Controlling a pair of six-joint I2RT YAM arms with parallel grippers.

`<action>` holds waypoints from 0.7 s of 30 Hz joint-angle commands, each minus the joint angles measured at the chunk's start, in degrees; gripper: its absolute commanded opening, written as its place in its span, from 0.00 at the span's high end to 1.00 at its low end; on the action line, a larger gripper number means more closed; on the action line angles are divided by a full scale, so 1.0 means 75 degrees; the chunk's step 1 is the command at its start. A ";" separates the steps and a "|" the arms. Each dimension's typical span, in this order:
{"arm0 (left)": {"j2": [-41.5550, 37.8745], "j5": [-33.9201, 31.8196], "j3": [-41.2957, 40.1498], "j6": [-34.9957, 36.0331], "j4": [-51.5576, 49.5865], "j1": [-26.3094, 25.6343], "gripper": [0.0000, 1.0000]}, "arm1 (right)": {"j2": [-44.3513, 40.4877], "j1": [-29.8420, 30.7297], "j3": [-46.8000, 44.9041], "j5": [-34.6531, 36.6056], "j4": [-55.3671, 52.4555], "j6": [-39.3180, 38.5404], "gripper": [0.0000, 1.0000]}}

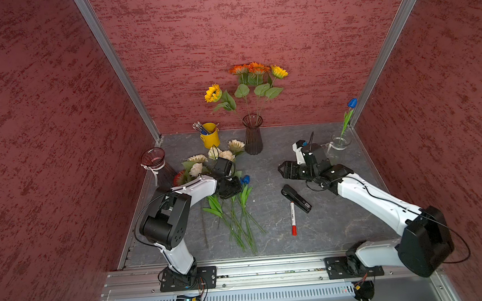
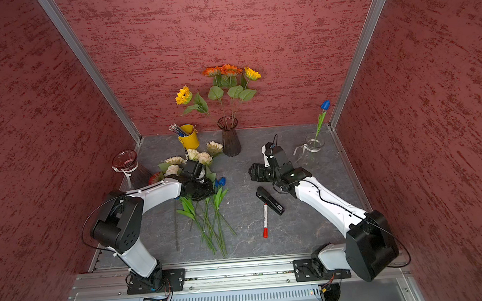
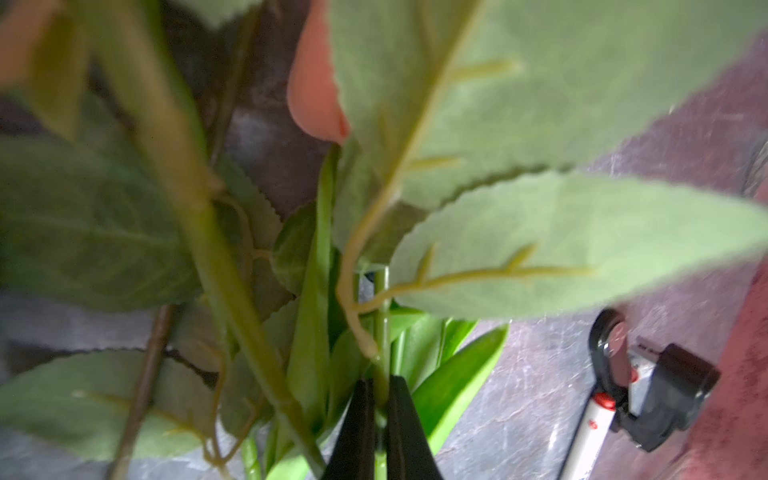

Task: Arrange the flowers in different vases according to their variety
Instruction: Pick up the flower at the center of the board.

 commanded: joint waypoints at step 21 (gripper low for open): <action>-0.3352 -0.3524 0.3991 0.2260 -0.5283 0.0557 1.00 | 0.0111 0.0047 0.0079 -0.0046 0.0317 -0.0023 0.23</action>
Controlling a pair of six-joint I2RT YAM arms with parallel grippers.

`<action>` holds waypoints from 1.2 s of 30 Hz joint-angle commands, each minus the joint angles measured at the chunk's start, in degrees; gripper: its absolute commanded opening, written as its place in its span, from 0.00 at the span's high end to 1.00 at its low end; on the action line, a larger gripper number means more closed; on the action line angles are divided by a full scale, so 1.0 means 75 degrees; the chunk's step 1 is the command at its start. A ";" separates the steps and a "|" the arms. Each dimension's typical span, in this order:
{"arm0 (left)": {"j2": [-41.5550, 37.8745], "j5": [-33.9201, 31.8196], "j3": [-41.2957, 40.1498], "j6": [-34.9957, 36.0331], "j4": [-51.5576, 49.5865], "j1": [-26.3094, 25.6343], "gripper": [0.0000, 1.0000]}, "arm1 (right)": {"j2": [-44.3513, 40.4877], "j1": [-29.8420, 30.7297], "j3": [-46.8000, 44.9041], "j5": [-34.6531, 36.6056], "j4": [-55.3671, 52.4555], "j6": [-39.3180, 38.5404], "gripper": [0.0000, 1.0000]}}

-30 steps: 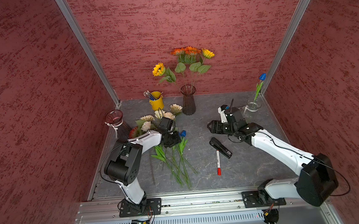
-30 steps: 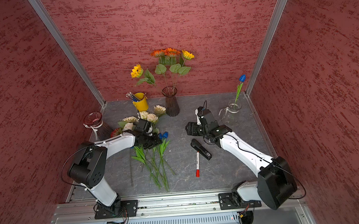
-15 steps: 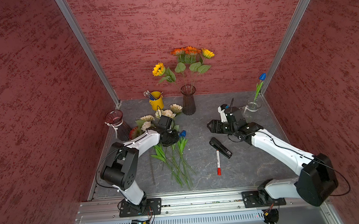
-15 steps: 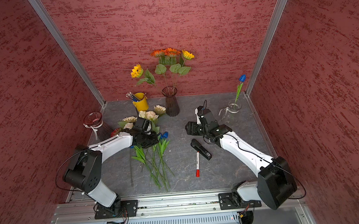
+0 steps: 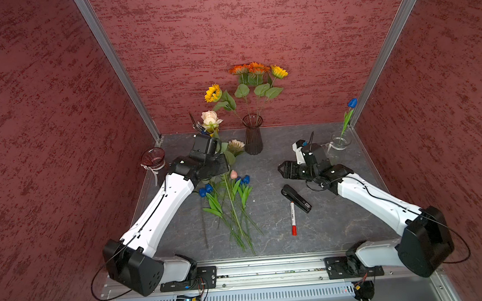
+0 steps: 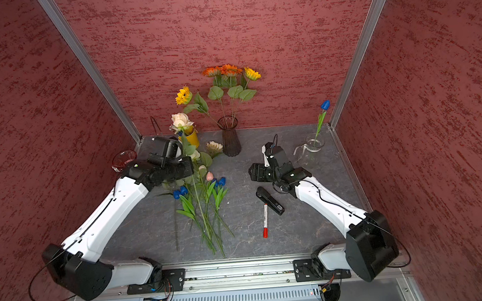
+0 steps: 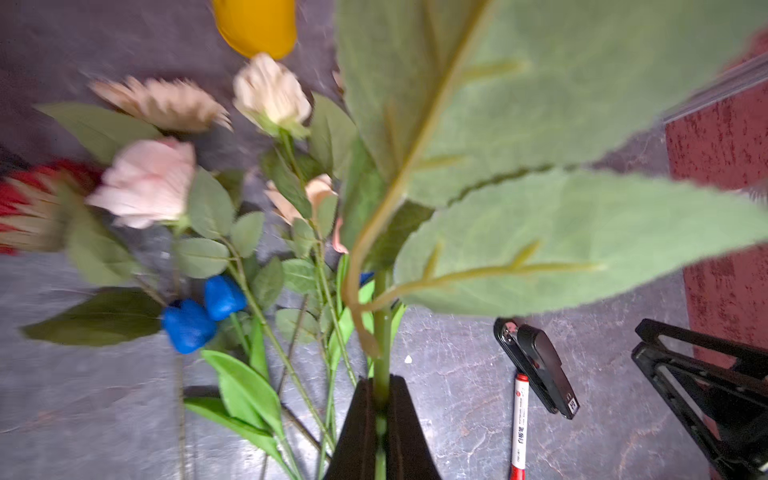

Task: Arrange the flowers in different vases according to their variety
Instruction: Pick up the flower at the center of the board, then insert the flower into the vase.

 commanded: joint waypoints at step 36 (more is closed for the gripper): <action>-0.0606 -0.0218 0.0346 0.3162 0.8009 0.5721 1.00 | 0.0309 0.0105 0.0514 0.0066 -0.0005 -0.0039 0.23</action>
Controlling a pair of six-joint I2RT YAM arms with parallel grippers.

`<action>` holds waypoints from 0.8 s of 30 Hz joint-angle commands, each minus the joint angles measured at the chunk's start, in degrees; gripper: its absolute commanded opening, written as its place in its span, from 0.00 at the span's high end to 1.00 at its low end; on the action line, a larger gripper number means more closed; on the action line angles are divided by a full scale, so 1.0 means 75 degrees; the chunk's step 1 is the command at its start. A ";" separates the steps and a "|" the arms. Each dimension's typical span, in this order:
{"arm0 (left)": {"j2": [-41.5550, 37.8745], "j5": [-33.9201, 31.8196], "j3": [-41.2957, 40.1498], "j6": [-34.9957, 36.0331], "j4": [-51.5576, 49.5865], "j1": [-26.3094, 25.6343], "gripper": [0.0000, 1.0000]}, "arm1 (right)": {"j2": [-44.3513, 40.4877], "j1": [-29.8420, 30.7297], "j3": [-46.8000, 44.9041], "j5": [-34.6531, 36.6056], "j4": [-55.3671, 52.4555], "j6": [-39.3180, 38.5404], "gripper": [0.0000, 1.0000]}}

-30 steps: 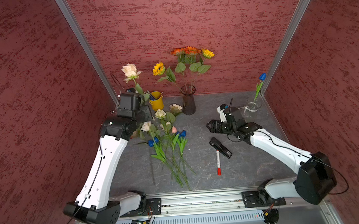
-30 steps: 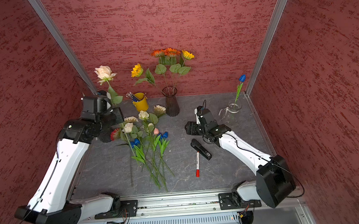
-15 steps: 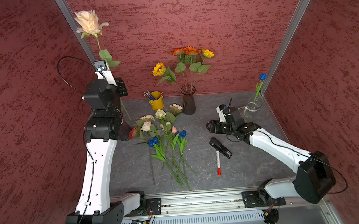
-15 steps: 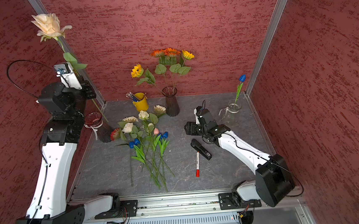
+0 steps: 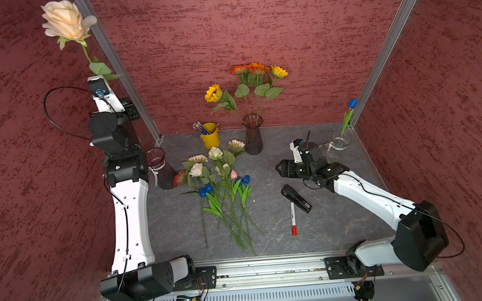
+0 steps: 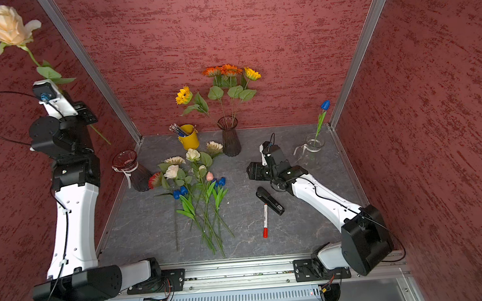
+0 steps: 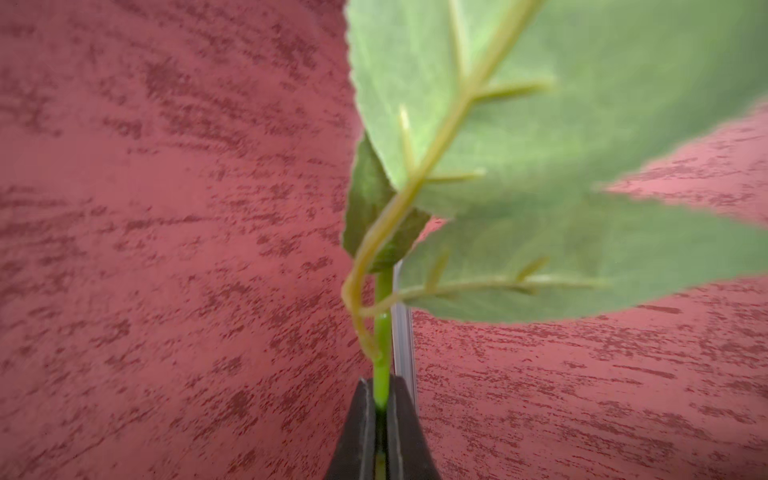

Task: Arrange the flowers in different vases according to their variety
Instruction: Insert the flower into the vase.

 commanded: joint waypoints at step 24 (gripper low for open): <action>0.0497 0.2451 -0.2228 -0.2324 0.0012 0.0856 1.00 | -0.0161 0.0060 -0.0218 0.0242 0.0355 0.0093 0.24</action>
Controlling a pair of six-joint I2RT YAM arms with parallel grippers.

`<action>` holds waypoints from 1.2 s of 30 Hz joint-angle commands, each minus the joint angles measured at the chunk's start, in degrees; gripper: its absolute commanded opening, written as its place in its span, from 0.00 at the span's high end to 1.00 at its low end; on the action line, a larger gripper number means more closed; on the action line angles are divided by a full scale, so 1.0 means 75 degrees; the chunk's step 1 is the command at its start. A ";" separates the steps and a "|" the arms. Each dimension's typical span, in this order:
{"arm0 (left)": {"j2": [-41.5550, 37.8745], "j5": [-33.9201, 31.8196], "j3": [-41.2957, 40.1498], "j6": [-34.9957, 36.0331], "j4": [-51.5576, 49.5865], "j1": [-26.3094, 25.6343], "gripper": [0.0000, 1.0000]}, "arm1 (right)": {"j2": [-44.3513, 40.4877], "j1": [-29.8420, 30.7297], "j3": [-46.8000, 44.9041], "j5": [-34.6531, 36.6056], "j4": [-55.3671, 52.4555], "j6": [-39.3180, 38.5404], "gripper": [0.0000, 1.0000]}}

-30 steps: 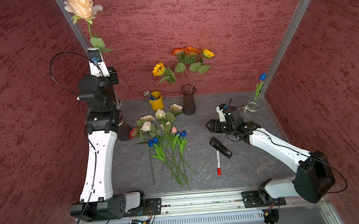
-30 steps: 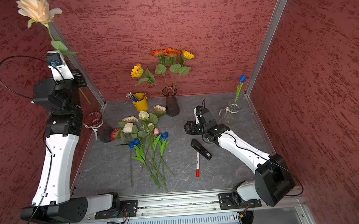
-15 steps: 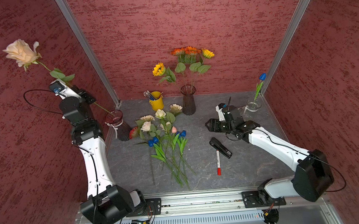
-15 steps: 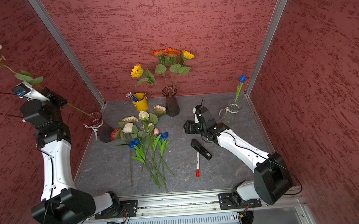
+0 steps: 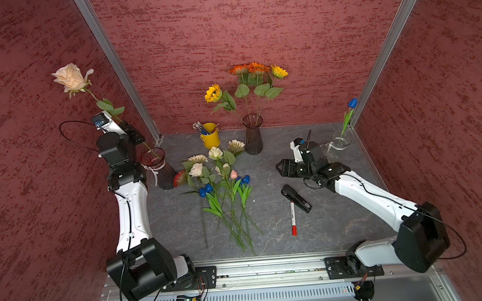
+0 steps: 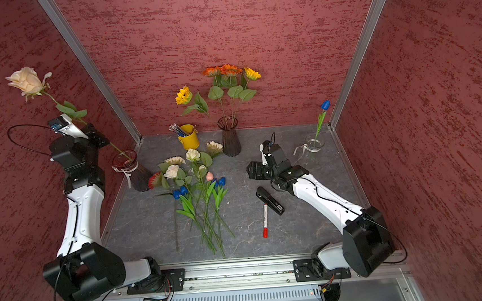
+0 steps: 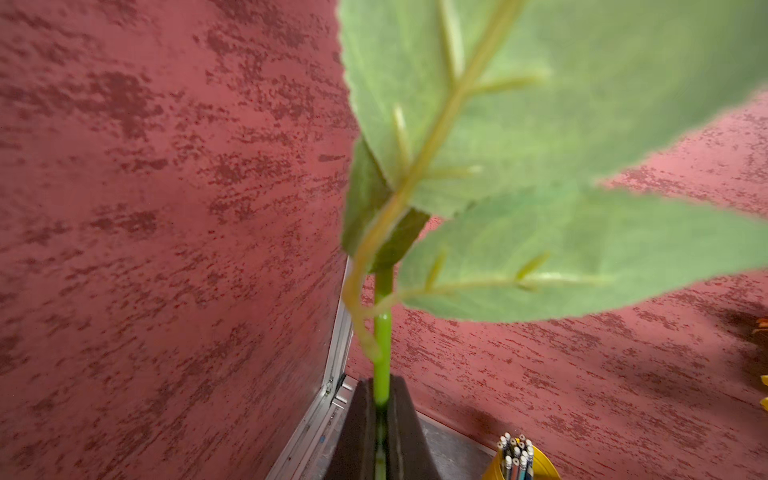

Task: Arrange the flowers in different vases according to their variety
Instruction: Insert the flower into the vase.

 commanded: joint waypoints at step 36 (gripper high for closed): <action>-0.3256 0.0311 -0.0509 -0.1424 -0.6592 -0.2171 0.06 | -0.0356 0.0194 0.0035 0.0207 -0.0263 -0.0093 0.23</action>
